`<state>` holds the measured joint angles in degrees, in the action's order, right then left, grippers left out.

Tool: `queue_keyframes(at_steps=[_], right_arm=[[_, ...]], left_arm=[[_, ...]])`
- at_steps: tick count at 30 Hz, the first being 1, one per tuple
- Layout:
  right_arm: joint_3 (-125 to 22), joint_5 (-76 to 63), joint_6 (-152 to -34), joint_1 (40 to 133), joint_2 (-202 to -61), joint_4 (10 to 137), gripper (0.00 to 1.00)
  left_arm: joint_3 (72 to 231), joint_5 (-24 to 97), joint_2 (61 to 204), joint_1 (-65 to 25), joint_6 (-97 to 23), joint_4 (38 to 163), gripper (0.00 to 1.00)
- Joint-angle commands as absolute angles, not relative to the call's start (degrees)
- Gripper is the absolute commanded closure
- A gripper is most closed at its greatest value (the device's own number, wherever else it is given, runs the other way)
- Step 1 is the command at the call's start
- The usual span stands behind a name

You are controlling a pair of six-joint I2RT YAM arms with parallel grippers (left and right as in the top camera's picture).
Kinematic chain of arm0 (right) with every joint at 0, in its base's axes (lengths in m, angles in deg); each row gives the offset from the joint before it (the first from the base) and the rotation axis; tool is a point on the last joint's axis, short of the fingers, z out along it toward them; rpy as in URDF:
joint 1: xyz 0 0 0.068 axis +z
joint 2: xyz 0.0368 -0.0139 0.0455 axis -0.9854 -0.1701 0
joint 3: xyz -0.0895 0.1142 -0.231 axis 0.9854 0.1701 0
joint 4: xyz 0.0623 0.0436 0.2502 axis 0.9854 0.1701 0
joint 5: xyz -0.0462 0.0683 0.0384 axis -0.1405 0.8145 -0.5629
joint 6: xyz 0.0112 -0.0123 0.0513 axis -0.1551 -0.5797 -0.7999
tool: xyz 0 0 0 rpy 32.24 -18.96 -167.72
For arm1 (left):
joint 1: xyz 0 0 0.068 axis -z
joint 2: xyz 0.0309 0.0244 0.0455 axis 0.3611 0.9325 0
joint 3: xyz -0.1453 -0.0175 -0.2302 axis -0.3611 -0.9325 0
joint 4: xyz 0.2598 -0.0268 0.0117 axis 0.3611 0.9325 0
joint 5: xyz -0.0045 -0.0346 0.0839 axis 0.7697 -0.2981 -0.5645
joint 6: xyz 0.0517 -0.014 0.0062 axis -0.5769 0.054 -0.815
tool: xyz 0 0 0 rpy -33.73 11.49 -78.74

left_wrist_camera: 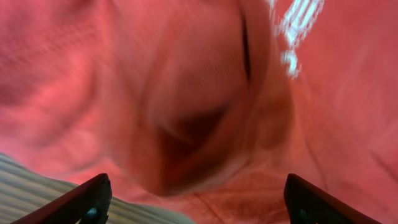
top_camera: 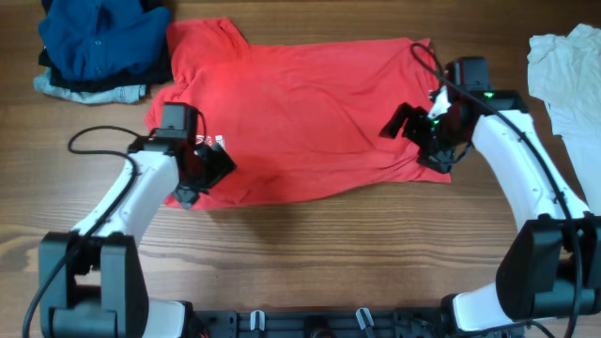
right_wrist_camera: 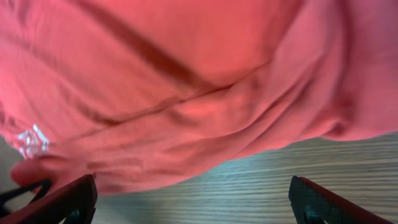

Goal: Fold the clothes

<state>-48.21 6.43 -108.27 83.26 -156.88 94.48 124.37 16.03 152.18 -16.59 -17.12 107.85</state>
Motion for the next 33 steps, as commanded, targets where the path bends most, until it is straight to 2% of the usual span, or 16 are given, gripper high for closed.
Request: queue_keyframes(at_steps=[1, 3, 5, 7, 8, 9, 16, 22, 24, 25, 26, 27, 29, 32, 33], right_arm=[[-48.9, 7.3, -106.9, 85.9, -156.1, 94.7, 0.01], [-48.9, 6.8, -106.8, 86.3, -156.1, 94.8, 0.00], [-48.9, 6.2, -106.8, 86.3, -156.1, 94.9, 0.01], [-48.9, 5.7, -106.8, 86.3, -156.1, 95.2, 0.01], [-48.9, 5.2, -106.8, 86.3, -156.1, 95.4, 0.01], [-48.9, 4.3, -106.8, 86.3, -156.1, 95.5, 0.01], [-48.9, 2.8, -107.6, 86.3, -156.1, 95.0, 0.01], [-48.9, 2.8, -107.6, 86.3, -156.1, 94.9, 0.01], [-48.9, 2.8, -107.6, 86.3, -156.1, 94.9, 0.00], [-48.9, 2.8, -107.6, 86.3, -156.1, 94.9, 0.01], [-48.9, 2.8, -107.6, 86.3, -156.1, 94.9, 0.00], [-48.9, 2.8, -107.6, 86.3, -156.1, 94.9, 0.01], [-48.9, 2.8, -107.4, 86.3, -156.1, 95.1, 0.00], [-48.9, -3.3, -107.7, 86.3, -156.2, 97.2, 0.00], [-48.3, -6.1, -107.6, 86.3, -156.3, 97.2, 0.20]], left_arm=[[123.7, 17.4, 154.6, -15.4, -14.7, 106.7, 0.14], [123.8, 17.4, 154.6, -15.4, -14.6, 105.5, 0.27], [123.8, 17.4, 154.6, -15.4, -14.6, 104.6, 0.45], [123.8, 17.3, 154.6, -15.4, -14.6, 103.3, 0.74], [123.8, 17.0, 154.5, -15.4, -14.6, 102.6, 0.91], [123.8, 16.9, 154.5, -15.4, -14.6, 101.8, 0.96], [127.4, 17.1, 154.3, -15.4, -14.4, 99.3, 0.96], [127.4, 13.9, 154.4, -15.4, -12.4, 82.9, 0.94], [127.4, 11.9, 154.5, -15.4, -12.5, 80.7, 0.76], [127.4, 10.6, 154.8, -15.4, -12.5, 80.2, 0.49], [127.4, 9.3, 155.5, -15.4, -12.5, 80.2, 0.08], [127.4, 8.7, 156.3, -15.4, -12.6, 80.2, 0.00], [127.4, 8.1, 156.9, -15.9, -13.2, 82.0, 0.00], [127.4, 8.7, 151.5, -17.9, -13.2, 92.1, 0.01], [127.4, 8.8, 149.2, -18.5, -15.5, 98.2, 0.25]])
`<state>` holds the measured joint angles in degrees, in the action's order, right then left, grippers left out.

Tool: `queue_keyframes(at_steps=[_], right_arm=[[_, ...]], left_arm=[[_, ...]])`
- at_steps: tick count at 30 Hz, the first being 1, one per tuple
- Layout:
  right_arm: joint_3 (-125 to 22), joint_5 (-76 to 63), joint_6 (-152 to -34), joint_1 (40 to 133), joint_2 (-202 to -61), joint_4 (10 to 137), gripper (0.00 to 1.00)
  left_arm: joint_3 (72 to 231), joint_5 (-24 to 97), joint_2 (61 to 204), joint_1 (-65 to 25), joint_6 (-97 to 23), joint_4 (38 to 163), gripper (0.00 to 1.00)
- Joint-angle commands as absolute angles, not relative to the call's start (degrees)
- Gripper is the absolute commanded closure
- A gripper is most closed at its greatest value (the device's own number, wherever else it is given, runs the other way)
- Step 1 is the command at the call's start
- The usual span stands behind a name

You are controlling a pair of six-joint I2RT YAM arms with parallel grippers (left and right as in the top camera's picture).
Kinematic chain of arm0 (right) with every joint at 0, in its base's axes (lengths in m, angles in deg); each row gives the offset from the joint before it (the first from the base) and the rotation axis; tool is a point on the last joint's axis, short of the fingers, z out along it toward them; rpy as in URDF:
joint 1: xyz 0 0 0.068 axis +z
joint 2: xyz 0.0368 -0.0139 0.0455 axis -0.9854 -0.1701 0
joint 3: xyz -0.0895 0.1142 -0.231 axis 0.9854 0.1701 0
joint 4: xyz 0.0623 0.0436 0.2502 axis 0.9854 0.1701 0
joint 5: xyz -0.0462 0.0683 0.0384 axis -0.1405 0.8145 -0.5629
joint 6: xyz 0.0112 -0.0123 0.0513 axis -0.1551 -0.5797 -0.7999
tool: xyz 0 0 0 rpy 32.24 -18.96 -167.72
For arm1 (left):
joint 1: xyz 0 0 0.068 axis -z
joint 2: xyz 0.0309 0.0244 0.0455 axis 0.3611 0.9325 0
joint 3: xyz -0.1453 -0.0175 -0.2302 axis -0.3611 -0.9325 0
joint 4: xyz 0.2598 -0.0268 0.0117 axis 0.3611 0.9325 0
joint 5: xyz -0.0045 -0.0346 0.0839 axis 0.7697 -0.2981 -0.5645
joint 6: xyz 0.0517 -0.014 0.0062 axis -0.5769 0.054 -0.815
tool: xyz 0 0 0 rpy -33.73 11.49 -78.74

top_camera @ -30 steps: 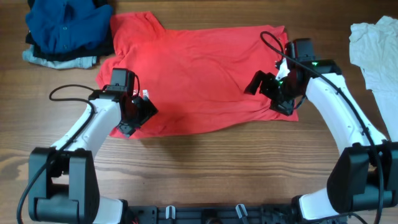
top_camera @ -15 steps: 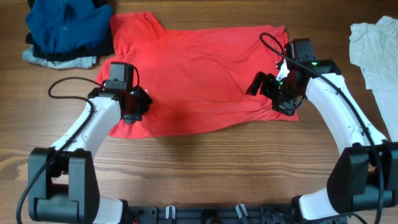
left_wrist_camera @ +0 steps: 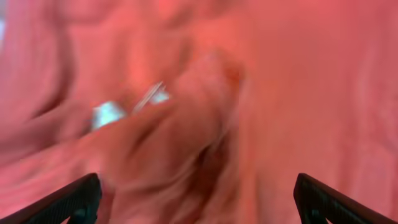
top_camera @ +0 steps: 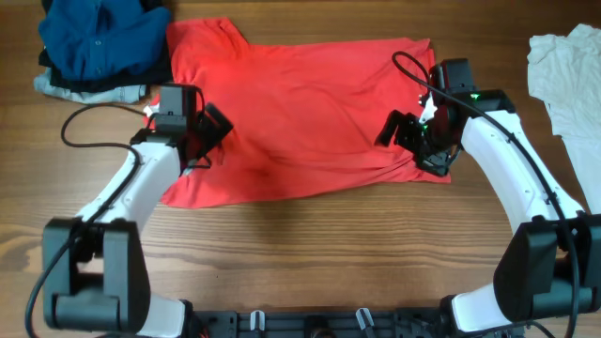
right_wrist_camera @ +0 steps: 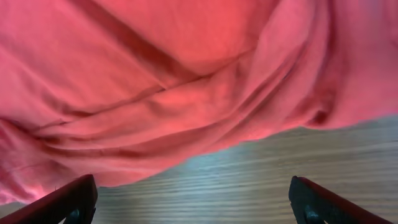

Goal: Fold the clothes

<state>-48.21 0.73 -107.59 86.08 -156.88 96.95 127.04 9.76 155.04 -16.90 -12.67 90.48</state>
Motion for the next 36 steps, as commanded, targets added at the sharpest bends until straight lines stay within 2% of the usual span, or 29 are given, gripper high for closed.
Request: queue_keyframes(at_steps=[1, 2, 3, 5, 6, 9, 11, 17, 20, 27, 36], right_arm=[[-47.5, -7.6, -107.6, 86.3, -156.5, 96.6, 0.38], [-46.2, -8.4, -107.6, 86.3, -157.0, 95.0, 0.53], [-45.2, -8.4, -107.6, 86.3, -158.0, 93.3, 0.63], [-44.9, -8.5, -109.1, 85.4, -162.0, 91.8, 0.75], [-44.9, -8.6, -110.6, 84.5, -163.3, 92.4, 0.79], [-44.9, -8.6, -110.5, 80.7, -165.5, 93.4, 0.82], [-44.9, -8.6, -110.4, 77.5, -166.6, 93.4, 0.96], [-44.9, -8.8, -109.4, 76.4, -172.8, 92.8, 0.96], [-44.8, -9.1, -110.9, 76.4, -176.1, 93.5, 0.96], [-44.8, -18.4, -122.3, 75.7, -176.4, 99.6, 0.96], [-44.8, -20.7, -125.6, 75.7, -164.9, 107.5, 0.96]], left_arm=[[127.4, 8.8, 148.8, -18.5, -16.6, 102.1, 0.43], [127.1, 9.6, 149.3, -18.3, -16.6, 104.6, 0.59], [126.6, 9.9, 150.3, -18.1, -16.7, 105.2, 0.69], [126.3, 12.8, 154.6, -18.1, -17.5, 104.9, 0.89], [126.3, 14.1, 156.3, -18.1, -17.5, 104.9, 0.92], [126.3, 15.1, 159.5, -18.1, -17.5, 104.2, 0.94], [126.3, 16.2, 161.6, -18.1, -17.5, 104.0, 0.96], [126.3, 15.4, 166.3, -18.4, -17.5, 101.4, 0.96], [126.3, 10.5, 166.7, -20.4, -17.7, 102.4, 0.96], [126.3, 3.2, 166.7, -29.5, -17.4, 111.4, 0.96], [126.6, 3.0, 163.8, -32.9, -17.5, 115.7, 0.96]])
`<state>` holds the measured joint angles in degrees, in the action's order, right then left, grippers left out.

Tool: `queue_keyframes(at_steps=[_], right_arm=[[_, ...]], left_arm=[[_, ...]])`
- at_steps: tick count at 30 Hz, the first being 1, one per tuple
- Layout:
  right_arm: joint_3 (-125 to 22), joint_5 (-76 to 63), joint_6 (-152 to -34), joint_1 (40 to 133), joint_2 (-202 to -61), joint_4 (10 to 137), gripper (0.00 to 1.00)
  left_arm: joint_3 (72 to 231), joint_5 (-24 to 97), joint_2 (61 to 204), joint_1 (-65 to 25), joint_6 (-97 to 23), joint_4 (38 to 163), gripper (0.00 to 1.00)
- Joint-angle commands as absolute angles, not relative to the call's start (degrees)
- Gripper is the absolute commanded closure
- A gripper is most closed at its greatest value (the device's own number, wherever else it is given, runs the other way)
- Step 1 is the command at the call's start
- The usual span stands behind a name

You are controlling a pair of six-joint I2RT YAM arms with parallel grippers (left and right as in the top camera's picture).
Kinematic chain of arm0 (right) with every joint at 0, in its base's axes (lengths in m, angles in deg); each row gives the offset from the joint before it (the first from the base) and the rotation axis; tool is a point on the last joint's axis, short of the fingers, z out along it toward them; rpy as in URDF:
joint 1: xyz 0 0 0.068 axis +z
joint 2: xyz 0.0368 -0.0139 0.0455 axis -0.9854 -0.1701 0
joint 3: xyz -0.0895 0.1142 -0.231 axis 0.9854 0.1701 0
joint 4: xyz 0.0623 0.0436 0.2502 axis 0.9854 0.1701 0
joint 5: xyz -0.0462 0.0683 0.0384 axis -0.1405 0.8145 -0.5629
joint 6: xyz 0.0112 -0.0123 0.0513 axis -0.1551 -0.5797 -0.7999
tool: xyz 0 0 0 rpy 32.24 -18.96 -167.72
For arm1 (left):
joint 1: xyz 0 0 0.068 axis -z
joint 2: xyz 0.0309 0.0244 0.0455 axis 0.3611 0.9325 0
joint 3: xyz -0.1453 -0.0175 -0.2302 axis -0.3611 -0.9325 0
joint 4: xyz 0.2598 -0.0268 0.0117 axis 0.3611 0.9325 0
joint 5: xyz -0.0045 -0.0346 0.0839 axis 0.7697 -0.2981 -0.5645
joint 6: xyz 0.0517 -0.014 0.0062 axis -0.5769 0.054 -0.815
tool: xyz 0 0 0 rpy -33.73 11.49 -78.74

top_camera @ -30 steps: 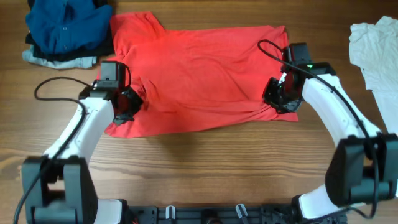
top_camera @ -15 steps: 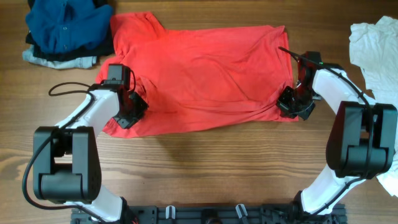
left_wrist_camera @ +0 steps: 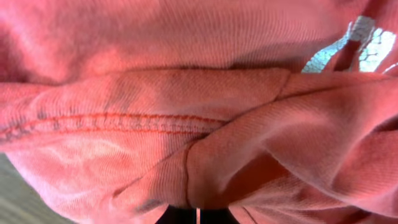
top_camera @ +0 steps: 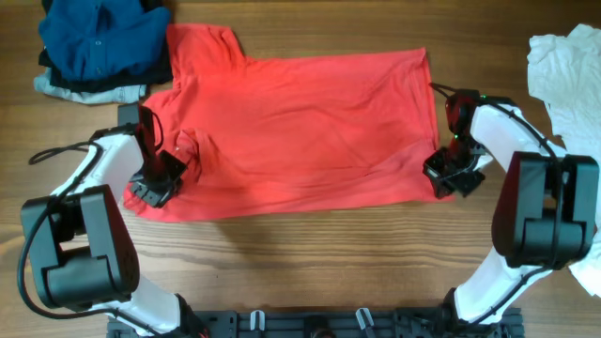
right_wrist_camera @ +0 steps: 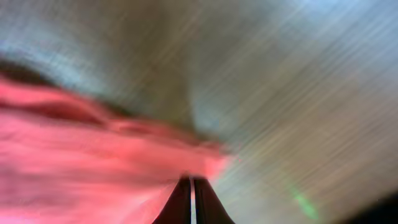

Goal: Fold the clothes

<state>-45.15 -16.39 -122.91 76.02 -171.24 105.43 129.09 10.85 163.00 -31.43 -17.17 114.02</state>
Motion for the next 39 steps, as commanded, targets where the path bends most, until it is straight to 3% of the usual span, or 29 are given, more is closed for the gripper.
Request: queue_keyframes(at_steps=[1, 5, 8, 9, 10, 11, 12, 13, 21, 24, 29, 35, 39], right_arm=[[-44.8, -20.8, -125.6, 75.7, -162.5, 108.6, 0.96], [-44.8, -20.9, -122.8, 75.7, -153.1, 110.7, 0.96], [-44.9, -11.7, -109.8, 75.7, -150.1, 104.2, 0.96], [-45.2, -7.0, -103.9, 75.7, -150.0, 101.5, 0.89], [-45.7, -4.6, -101.4, 75.7, -150.0, 100.8, 0.76], [-46.3, -1.8, -98.8, 75.7, -150.0, 99.4, 0.74], [-48.1, 5.8, -90.9, 75.7, -150.0, 96.9, 0.41], [-49.1, 9.3, -88.2, 75.7, -150.0, 95.8, 0.01], [-57.8, 6.9, -87.9, 75.8, -152.3, 70.2, 0.03], [-58.1, 5.6, -86.0, 75.8, -160.1, 64.1, 0.04], [-67.9, 5.0, -86.0, 75.8, -178.1, 64.7, 0.07], [-70.5, 7.4, -88.0, 75.8, -185.2, 61.8, 0.07], [-70.5, 8.6, -89.2, 75.9, -188.4, 58.9, 0.16]], left_arm=[[126.6, 3.0, 163.0, -32.9, -17.5, 115.9, 0.96], [126.6, 3.2, 158.3, -32.9, -17.5, 118.3, 0.88], [126.6, 3.2, 153.2, -32.8, -17.5, 118.7, 0.82], [126.6, 3.2, 150.1, -32.4, -17.5, 118.7, 0.79], [127.0, 3.2, 146.8, -31.5, -18.0, 118.7, 0.69], [127.5, 4.0, 143.3, -30.1, -19.9, 118.5, 0.46], [129.7, 7.5, 137.3, -27.4, -23.6, 116.8, 0.09], [130.9, 8.8, 135.3, -26.2, -24.3, 115.8, 0.01], [139.7, 11.3, 140.4, -20.7, -28.0, 99.1, 0.00], [139.7, 10.8, 147.0, -20.7, -28.0, 102.6, 0.00], [139.7, 10.8, 155.2, -20.7, -28.0, 112.1, 0.00], [139.7, 10.8, 155.4, -20.7, -28.0, 114.2, 0.00], [139.6, 11.0, 155.4, -20.6, -28.0, 114.4, 0.00]])
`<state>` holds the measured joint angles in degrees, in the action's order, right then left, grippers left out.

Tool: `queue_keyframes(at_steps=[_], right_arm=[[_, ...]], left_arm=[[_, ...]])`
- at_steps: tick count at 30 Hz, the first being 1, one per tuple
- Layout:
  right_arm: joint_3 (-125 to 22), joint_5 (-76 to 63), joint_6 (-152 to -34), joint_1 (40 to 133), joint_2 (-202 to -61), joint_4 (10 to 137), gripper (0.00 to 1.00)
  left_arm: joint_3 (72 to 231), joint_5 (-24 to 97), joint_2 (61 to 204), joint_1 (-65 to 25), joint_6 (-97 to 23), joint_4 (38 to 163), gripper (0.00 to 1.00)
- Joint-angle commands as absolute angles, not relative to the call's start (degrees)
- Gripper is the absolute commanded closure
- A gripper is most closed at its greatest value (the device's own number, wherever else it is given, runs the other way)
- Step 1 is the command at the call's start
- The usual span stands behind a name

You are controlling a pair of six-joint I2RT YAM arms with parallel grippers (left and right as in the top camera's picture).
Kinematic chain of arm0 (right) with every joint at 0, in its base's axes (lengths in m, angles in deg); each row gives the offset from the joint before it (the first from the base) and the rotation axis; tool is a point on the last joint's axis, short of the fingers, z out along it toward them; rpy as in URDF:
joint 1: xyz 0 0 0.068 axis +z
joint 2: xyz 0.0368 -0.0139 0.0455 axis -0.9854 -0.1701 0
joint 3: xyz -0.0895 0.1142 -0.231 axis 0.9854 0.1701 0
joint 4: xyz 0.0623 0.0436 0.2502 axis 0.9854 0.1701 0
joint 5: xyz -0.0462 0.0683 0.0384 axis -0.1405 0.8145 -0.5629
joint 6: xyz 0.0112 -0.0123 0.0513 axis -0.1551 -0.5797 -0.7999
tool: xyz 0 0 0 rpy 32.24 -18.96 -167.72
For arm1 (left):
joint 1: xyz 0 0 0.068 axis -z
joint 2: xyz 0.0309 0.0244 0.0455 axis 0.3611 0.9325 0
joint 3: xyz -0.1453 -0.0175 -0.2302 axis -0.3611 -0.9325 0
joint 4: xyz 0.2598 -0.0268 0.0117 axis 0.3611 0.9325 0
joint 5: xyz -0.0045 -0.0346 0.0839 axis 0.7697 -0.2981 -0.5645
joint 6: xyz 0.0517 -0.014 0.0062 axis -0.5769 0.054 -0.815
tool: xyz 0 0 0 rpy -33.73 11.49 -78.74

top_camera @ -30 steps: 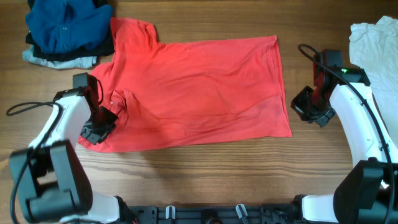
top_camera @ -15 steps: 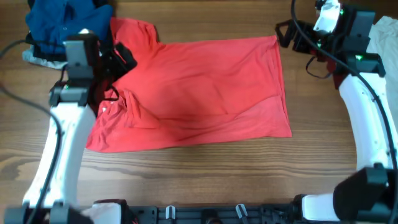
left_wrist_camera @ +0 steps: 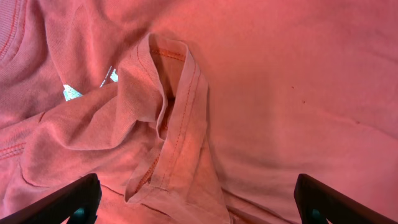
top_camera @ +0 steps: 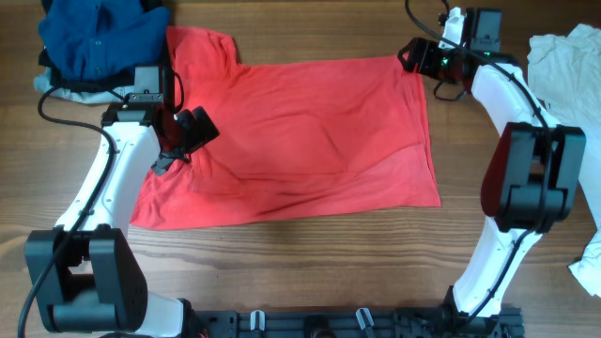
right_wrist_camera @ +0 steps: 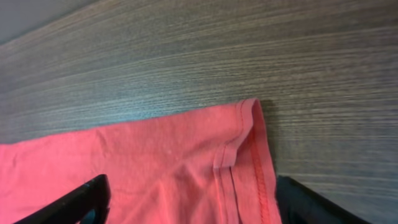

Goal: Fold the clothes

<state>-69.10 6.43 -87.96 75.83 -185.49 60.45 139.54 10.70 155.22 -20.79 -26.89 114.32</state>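
A red T-shirt (top_camera: 300, 131) lies spread on the wooden table (top_camera: 310, 253), neck to the left and hem to the right. My left gripper (top_camera: 188, 131) hovers open over its near-left sleeve. In the left wrist view that sleeve (left_wrist_camera: 168, 124) is folded over in a rumpled flap between the spread fingers (left_wrist_camera: 71, 202). My right gripper (top_camera: 424, 56) is open at the shirt's far right corner. The right wrist view shows the stitched hem corner (right_wrist_camera: 249, 137) lying flat on the wood, nothing gripped.
A pile of blue clothes (top_camera: 99, 42) on a grey garment (top_camera: 89, 91) sits at the far left corner. A white garment (top_camera: 563, 66) lies at the far right, and another white piece (top_camera: 590, 268) shows at the right edge.
Both grippers were shut on the shirt, left on its near-left edge, right on its near-right corner. Both are open now; left is over the sleeve, right at the far right corner. The hem lies straighter.
At first both grippers were open over the bunched near edge of the shirt. Then the left was over the sleeve and the right stayed by the near-right edge. After that both were shut on the shirt's edges. Now they are open and the shirt lies flatter and wider.
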Motion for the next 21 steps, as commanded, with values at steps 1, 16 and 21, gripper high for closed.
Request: queue_keyframes(at_steps=[1, 16, 21], right_arm=[[-70.5, 8.6, -91.0, 75.9, -189.4, 57.9, 0.16], [-70.5, 7.4, -93.1, 78.1, -193.2, 52.4, 0.70], [-73.4, 6.8, -93.1, 77.8, -192.5, 58.8, 0.96]], left_arm=[[139.6, 11.0, 155.4, -20.6, -28.0, 114.4, 0.00], [139.6, 11.0, 155.4, -20.6, -28.0, 114.3, 0.00], [139.6, 11.0, 155.4, -20.6, -28.0, 114.1, 0.00]])
